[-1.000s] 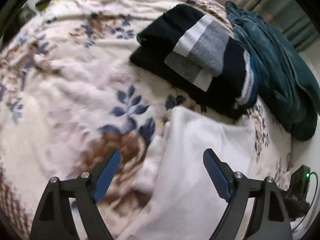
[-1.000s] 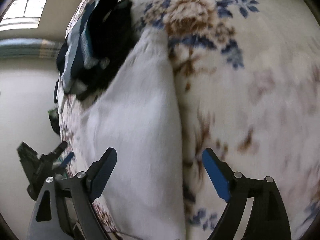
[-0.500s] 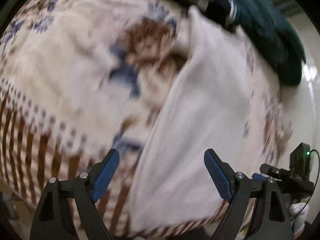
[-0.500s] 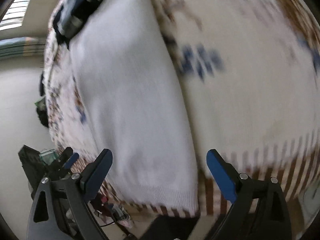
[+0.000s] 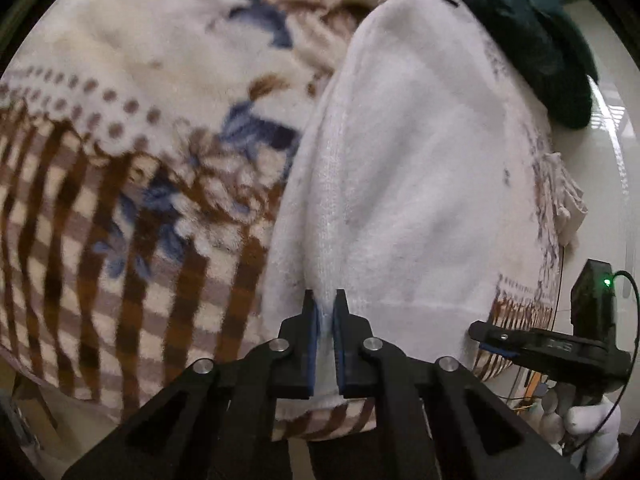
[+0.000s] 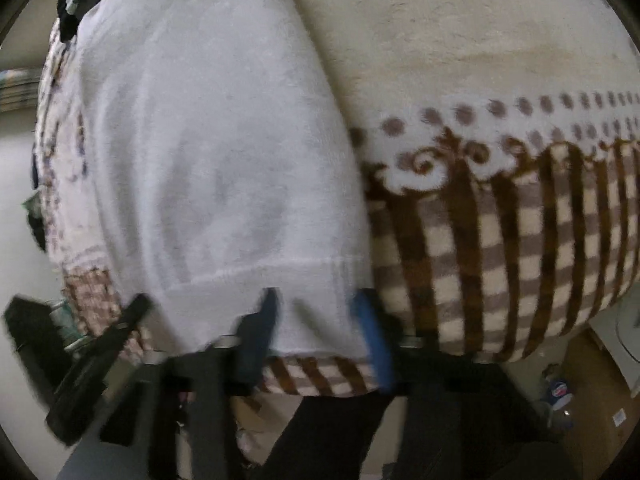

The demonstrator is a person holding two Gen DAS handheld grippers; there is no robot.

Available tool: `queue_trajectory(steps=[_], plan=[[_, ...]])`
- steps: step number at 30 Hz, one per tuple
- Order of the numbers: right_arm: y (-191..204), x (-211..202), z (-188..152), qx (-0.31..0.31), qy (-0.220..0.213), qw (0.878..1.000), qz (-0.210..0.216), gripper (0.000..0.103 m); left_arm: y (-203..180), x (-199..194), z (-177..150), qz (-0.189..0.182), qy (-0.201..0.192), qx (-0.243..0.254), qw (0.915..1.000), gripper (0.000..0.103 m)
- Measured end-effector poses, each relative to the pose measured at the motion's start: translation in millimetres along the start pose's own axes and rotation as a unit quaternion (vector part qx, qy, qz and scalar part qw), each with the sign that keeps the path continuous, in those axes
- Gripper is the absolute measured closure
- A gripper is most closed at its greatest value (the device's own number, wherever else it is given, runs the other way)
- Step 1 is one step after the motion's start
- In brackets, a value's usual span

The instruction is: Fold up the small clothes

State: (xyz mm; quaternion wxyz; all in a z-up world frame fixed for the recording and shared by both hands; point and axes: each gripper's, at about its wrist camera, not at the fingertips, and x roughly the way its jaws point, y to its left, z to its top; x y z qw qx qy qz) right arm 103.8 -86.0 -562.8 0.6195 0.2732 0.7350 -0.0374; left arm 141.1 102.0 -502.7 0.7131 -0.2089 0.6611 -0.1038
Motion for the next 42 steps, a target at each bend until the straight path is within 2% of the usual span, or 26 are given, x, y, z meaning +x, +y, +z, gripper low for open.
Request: queue_trajectory(steps=[2, 7, 10, 13, 16, 18, 20, 21, 22, 23, 24, 25, 27, 32, 36, 37, 38, 39, 41, 42], plan=[[-3, -6, -7, 0.001, -0.014, 1.000, -0.007, 0.093, -5, -12, -5, 0.001, -0.012, 0.004, 0.9999, 0.099], [-4, -16, -22, -0.014, -0.020, 1.000, -0.020, 0.096, -2, -23, -20, -0.010, 0.003, -0.006, 0.9999, 0.099], [-18, -14, -22, -0.012, -0.012, 1.000, -0.020, 0.096, 5, -3, -26, 0.011, 0.022, 0.007, 0.9997, 0.099], [-18, -4, -11, -0.011, -0.001, 1.000, -0.019, 0.096, 18, 27, -21, 0.022, 0.045, -0.001, 0.9987, 0.098], [-17, 5, -5, -0.008, 0.018, 1.000, -0.001, 0.095, 23, 40, -13, 0.013, 0.059, -0.012, 0.9981, 0.095], [-18, 4, -4, -0.013, 0.024, 1.000, 0.008, 0.091, 19, 34, -8, -0.003, 0.055, -0.017, 0.9983, 0.094], [-15, -1, -2, -0.015, 0.030, 0.999, 0.026, 0.076, 17, 26, -5, -0.013, 0.061, -0.020, 0.9979, 0.090], [-12, -4, 4, -0.016, 0.029, 0.999, 0.038, 0.059, 18, 19, -2, -0.022, 0.060, -0.029, 0.9975, 0.079], [-12, -10, 4, -0.020, 0.025, 0.998, 0.045, 0.040, 17, 13, 1, -0.027, 0.057, -0.037, 0.9973, 0.060], [-13, -15, 5, -0.024, 0.022, 0.999, 0.039, 0.032, 17, 5, 5, -0.028, 0.050, -0.041, 0.9975, 0.047], [-15, -20, 9, -0.028, 0.021, 0.999, 0.038, 0.025, 16, 1, 9, -0.025, 0.045, -0.043, 0.9977, 0.024], [-16, -20, 9, -0.031, 0.021, 0.998, 0.040, 0.025, 16, 0, 13, -0.035, 0.043, -0.043, 0.9975, 0.022], [-25, -18, 14, -0.022, 0.028, 0.998, 0.042, 0.025, 17, 11, 19, -0.035, 0.051, -0.042, 0.9972, 0.022], [-45, 13, 21, 0.010, 0.060, 0.995, 0.079, 0.025, 16, 53, 16, -0.053, 0.105, -0.033, 0.9925, 0.022], [-51, 29, 13, 0.030, 0.066, 0.991, 0.108, 0.036, -4, 59, 3, -0.065, 0.104, 0.004, 0.9925, 0.027], [-50, 31, 11, 0.031, 0.066, 0.991, 0.112, 0.039, -8, 58, -2, -0.067, 0.097, 0.013, 0.9930, 0.050], [-50, 32, 9, 0.030, 0.062, 0.991, 0.115, 0.044, -10, 56, -5, -0.060, 0.092, 0.021, 0.9938, 0.064], [-51, 32, 8, 0.030, 0.059, 0.991, 0.118, 0.055, -8, 57, -6, -0.057, 0.092, 0.021, 0.9939, 0.085], [-50, 31, 5, 0.033, 0.048, 0.990, 0.128, 0.070, -2, 54, -7, -0.069, 0.083, 0.003, 0.9942, 0.088], [-47, 32, 1, 0.038, 0.044, 0.989, 0.136, 0.086, 1, 51, -7, -0.071, 0.080, -0.004, 0.9942, 0.089]])
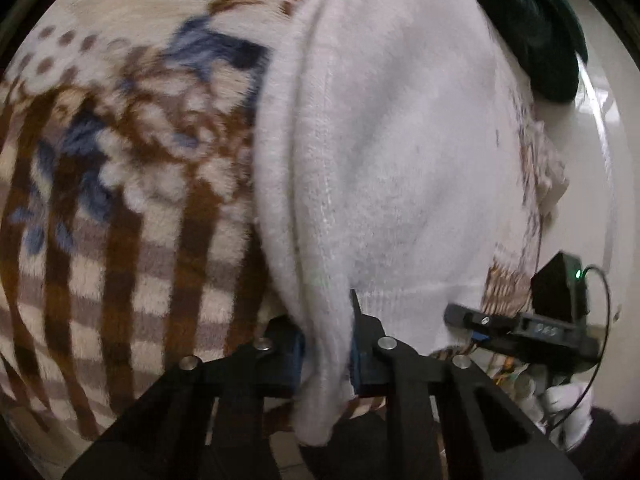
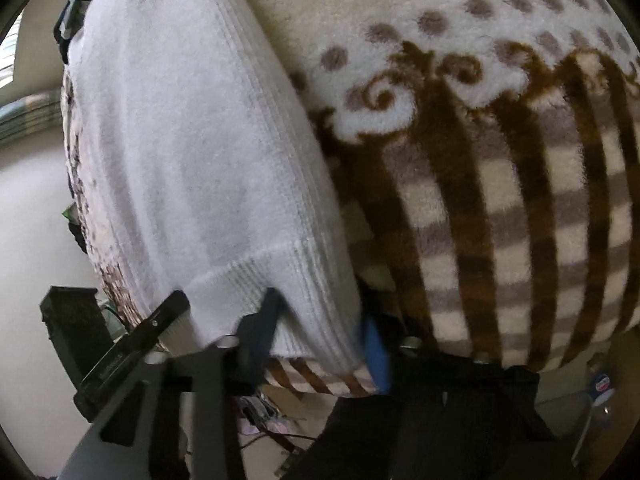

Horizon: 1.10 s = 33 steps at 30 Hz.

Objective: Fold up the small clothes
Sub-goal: 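Lift the sweater hem with both tools and fold it toward the collar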

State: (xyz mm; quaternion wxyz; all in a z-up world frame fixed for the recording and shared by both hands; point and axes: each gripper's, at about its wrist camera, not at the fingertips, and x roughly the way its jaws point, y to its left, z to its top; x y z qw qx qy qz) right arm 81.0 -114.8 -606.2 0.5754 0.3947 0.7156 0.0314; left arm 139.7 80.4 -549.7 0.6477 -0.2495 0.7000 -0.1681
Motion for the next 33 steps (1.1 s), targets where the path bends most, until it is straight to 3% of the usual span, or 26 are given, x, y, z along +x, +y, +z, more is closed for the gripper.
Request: queue_trajectory(steps=[4, 8, 11, 15, 19, 23, 26, 30, 32, 33], plan=[[8, -19, -7, 0.010, -0.011, 0.999, 0.037, 0.090, -2, -27, -1, -0.019, -0.019, -0.011, 0.9996, 0.091], [38, -68, -11, -0.006, -0.043, 0.996, 0.084, 0.091, -21, -75, 14, -0.061, -0.060, -0.010, 0.9963, 0.092], [69, -107, -2, -0.025, -0.080, 0.990, 0.109, 0.091, -42, -116, 44, -0.091, -0.106, -0.007, 0.9901, 0.092], [116, -147, 35, -0.054, -0.130, 0.980, 0.138, 0.091, -69, -152, 107, -0.131, -0.157, -0.003, 0.9789, 0.092], [158, -172, 114, -0.073, -0.182, 0.970, 0.145, 0.091, -85, -156, 187, -0.134, -0.186, -0.008, 0.9734, 0.092], [188, -176, 204, -0.063, -0.211, 0.964, 0.148, 0.091, -97, -128, 282, -0.130, -0.190, -0.023, 0.9728, 0.092], [210, -171, 272, -0.064, -0.228, 0.963, 0.130, 0.091, -101, -102, 333, -0.116, -0.192, -0.030, 0.9740, 0.092], [218, -149, 345, -0.053, -0.212, 0.968, 0.122, 0.089, -92, -66, 391, -0.109, -0.166, -0.055, 0.9786, 0.089], [217, -139, 370, -0.045, -0.181, 0.973, 0.133, 0.082, -78, -58, 402, -0.142, -0.154, -0.088, 0.9739, 0.078], [215, -138, 376, -0.046, -0.176, 0.975, 0.131, 0.067, -70, -61, 402, -0.158, -0.157, -0.105, 0.9692, 0.063]])
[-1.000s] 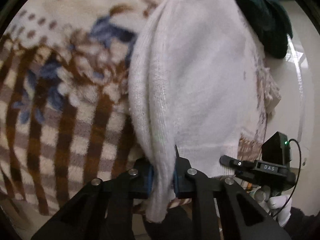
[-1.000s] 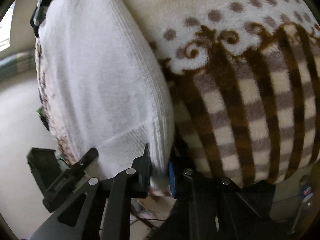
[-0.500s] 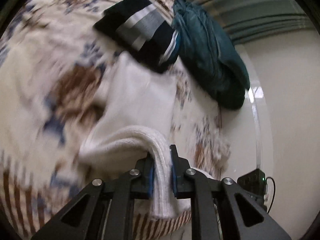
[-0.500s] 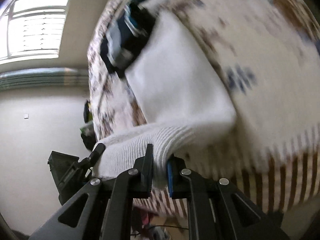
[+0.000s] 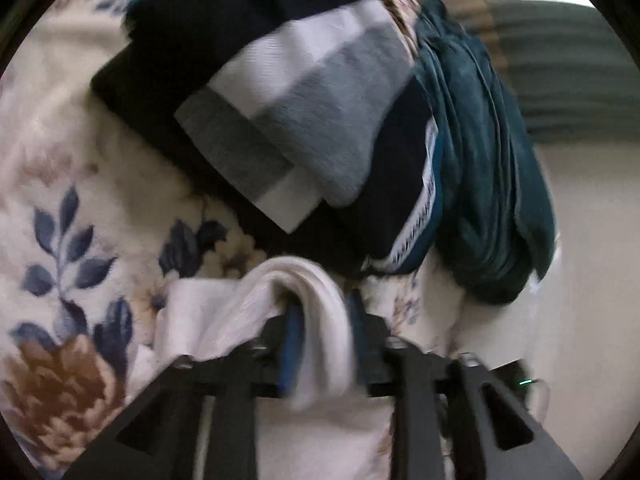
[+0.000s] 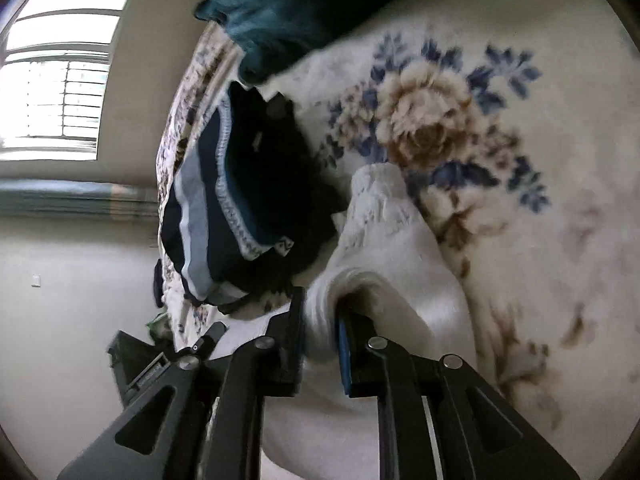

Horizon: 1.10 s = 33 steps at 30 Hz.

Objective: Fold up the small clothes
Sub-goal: 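Lift the sweater hem with both tools and fold it toward the collar, then open both tools and release the folded white sweater onto itself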

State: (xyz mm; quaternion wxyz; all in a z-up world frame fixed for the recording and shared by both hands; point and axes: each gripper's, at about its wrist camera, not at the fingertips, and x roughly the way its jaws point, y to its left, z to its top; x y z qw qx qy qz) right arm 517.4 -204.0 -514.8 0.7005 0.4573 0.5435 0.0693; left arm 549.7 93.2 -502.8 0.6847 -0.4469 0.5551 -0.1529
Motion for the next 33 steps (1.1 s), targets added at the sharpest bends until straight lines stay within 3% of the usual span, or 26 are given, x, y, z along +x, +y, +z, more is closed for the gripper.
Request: queue_trajectory(steps=[1, 3, 5, 8, 11, 14, 15, 16, 18, 21, 24, 27, 29, 30, 31, 33], plan=[[-2, -2, 0, -0.004, -0.001, 1.000, 0.002, 0.053, 5, -7, 1, -0.019, -0.009, -0.013, 0.9997, 0.049], [-9, -11, -2, -0.012, 0.002, 1.000, 0.007, 0.040, 14, -26, -2, -0.045, -0.033, -0.031, 0.9979, 0.045], [-16, -16, -6, -0.017, 0.004, 1.000, -0.002, 0.040, 15, -42, -4, -0.031, -0.051, -0.020, 0.9980, 0.045], [-24, -14, -10, -0.037, 0.014, 0.999, -0.036, 0.040, -3, -41, -8, 0.058, -0.048, 0.071, 0.9947, 0.043], [-28, 5, -11, -0.063, 0.031, 0.995, -0.068, 0.040, -26, -6, -9, 0.131, -0.008, 0.168, 0.9769, 0.043], [-29, 27, -12, -0.083, 0.040, 0.992, -0.084, 0.041, -35, 25, -9, 0.155, 0.017, 0.217, 0.9635, 0.046], [-27, 33, -13, -0.089, 0.037, 0.991, -0.093, 0.051, -35, 32, -10, 0.160, 0.018, 0.229, 0.9602, 0.060], [-25, 34, -15, -0.095, 0.031, 0.989, -0.105, 0.077, -35, 35, -11, 0.168, 0.016, 0.237, 0.9567, 0.097], [-16, 32, -18, -0.107, 0.014, 0.986, -0.130, 0.091, -32, 26, -11, 0.185, -0.004, 0.249, 0.9506, 0.096], [1, 21, -24, -0.129, -0.007, 0.982, -0.136, 0.092, -20, -4, -10, 0.175, -0.030, 0.226, 0.9577, 0.096], [19, 18, -30, -0.162, -0.022, 0.975, -0.152, 0.093, -3, -8, 4, 0.174, -0.032, 0.194, 0.9649, 0.096], [17, 35, -27, -0.167, -0.015, 0.966, -0.199, 0.093, 18, 11, 17, 0.192, -0.003, 0.169, 0.9668, 0.095], [10, 47, -21, -0.146, 0.010, 0.967, -0.208, 0.093, 31, 16, 29, 0.178, 0.024, 0.141, 0.9737, 0.092], [7, 49, -18, -0.131, 0.020, 0.971, -0.199, 0.093, 36, 10, 33, 0.166, 0.025, 0.124, 0.9781, 0.090], [4, 45, -16, -0.114, 0.021, 0.976, -0.184, 0.091, 38, 0, 35, 0.151, 0.019, 0.112, 0.9819, 0.080], [2, 34, -13, -0.097, 0.019, 0.982, -0.161, 0.081, 43, -23, 33, 0.114, 0.011, 0.085, 0.9898, 0.068]])
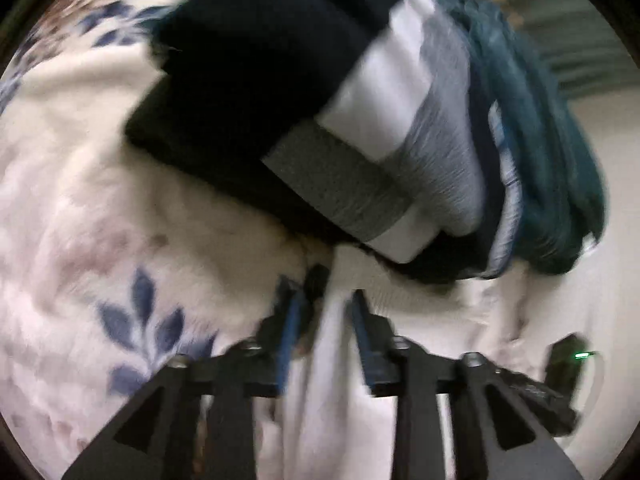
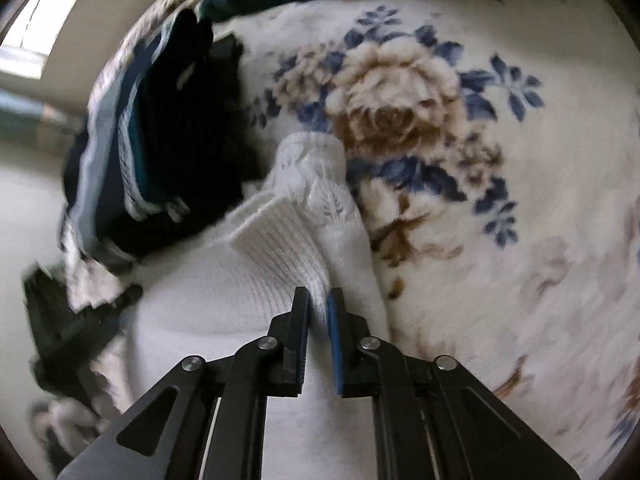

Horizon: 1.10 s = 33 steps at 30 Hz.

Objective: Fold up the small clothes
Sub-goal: 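Open both tools and release the folded white sweater onto itself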

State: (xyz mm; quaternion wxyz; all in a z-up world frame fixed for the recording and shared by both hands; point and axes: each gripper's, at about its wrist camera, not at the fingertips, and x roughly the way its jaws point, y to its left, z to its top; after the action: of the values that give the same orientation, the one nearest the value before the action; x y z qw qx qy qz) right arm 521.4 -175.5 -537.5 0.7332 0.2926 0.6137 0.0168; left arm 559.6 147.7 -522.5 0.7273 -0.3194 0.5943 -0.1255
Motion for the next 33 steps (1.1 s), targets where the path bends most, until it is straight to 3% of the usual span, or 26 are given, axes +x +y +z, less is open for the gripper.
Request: queue_trajectory(steps=[1, 2, 3, 8, 9, 12, 14, 15, 18, 20, 23, 26, 28, 30, 32, 33], plan=[[-3, -4, 0, 0.003, -0.002, 1.000, 0.009, 0.072, 5, -9, -4, -0.013, -0.002, -0.016, 0.9998, 0.051], [-8, -10, -2, 0.012, -0.005, 1.000, 0.017, 0.066, 9, -15, -9, -0.016, -0.002, -0.027, 0.9995, 0.044], [-13, -14, -3, 0.021, -0.006, 1.000, 0.022, 0.055, 11, -20, -13, -0.014, -0.002, -0.029, 0.9995, 0.042], [-21, -18, -21, 0.046, 0.019, 0.996, 0.075, 0.053, 2, -3, -40, 0.004, 0.041, 0.003, 0.9992, 0.043], [-17, -15, -26, 0.035, 0.024, 0.997, 0.071, 0.053, 0, 4, -45, 0.003, 0.047, 0.010, 0.9988, 0.045], [-14, -2, -33, 0.017, 0.044, 0.998, 0.052, 0.053, -9, 10, -55, -0.017, 0.033, 0.021, 0.9991, 0.078], [-15, 1, -36, 0.013, 0.041, 0.997, 0.060, 0.065, -10, 0, -55, -0.028, 0.013, 0.021, 0.9993, 0.082], [-15, -3, -35, 0.010, 0.030, 0.998, 0.058, 0.095, -8, -3, -54, -0.020, 0.007, 0.023, 0.9995, 0.082], [-23, -8, -31, 0.012, 0.011, 1.000, 0.026, 0.095, 13, -1, -51, 0.019, 0.008, 0.017, 0.9996, 0.082], [-29, -2, -29, 0.023, 0.025, 0.999, 0.023, 0.095, 17, 5, -48, 0.012, 0.023, 0.005, 0.9997, 0.080], [-29, -4, -24, 0.032, 0.037, 0.998, 0.042, 0.092, -1, -2, -45, 0.023, 0.022, 0.023, 0.9993, 0.067], [-28, -16, -14, 0.030, 0.011, 0.998, 0.063, 0.078, -12, -7, -42, 0.032, 0.008, 0.047, 0.9984, 0.061], [-25, -14, -4, 0.031, 0.000, 0.997, 0.068, 0.062, -11, 1, -40, 0.044, 0.012, 0.047, 0.9979, 0.061], [-21, 1, 7, 0.027, 0.008, 0.997, 0.073, 0.062, -11, 9, -39, 0.043, 0.009, 0.037, 0.9984, 0.061], [-17, 14, 11, 0.027, 0.022, 0.996, 0.080, 0.068, -5, 9, -39, 0.047, 0.005, 0.033, 0.9983, 0.061], [-13, 14, 12, 0.025, 0.015, 0.997, 0.071, 0.095, -5, 11, -40, 0.048, 0.004, 0.032, 0.9983, 0.061]])
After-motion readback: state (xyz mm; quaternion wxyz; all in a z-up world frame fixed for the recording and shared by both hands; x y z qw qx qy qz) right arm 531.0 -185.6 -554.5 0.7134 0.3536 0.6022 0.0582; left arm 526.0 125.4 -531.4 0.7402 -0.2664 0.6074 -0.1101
